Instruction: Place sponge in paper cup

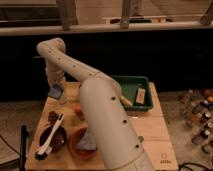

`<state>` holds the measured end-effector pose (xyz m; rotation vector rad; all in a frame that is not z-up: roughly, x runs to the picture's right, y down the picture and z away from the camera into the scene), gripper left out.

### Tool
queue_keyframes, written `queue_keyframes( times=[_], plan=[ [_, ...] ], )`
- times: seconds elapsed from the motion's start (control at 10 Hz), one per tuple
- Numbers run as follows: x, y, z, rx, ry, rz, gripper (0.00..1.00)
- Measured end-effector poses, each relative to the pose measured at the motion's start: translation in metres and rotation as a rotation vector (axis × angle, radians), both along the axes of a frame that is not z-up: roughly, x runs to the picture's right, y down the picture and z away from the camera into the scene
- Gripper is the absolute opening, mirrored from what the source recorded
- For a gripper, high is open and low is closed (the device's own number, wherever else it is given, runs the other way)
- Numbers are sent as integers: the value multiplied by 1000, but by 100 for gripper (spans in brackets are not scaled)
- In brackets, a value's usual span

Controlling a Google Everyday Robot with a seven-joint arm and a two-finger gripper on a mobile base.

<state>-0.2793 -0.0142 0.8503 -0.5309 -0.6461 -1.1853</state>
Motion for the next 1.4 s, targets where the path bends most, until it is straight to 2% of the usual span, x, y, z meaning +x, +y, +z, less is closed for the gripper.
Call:
queue_keyframes(
  times=[0.1,0.2,0.9,1.4],
  plan=[
    [0,0,1,-3,-1,0,78],
    [-1,0,1,-4,-4,0,80],
    [-3,-1,4,-11,-16,-1,80],
    [-2,-1,2,3,-16,-17,80]
  ],
)
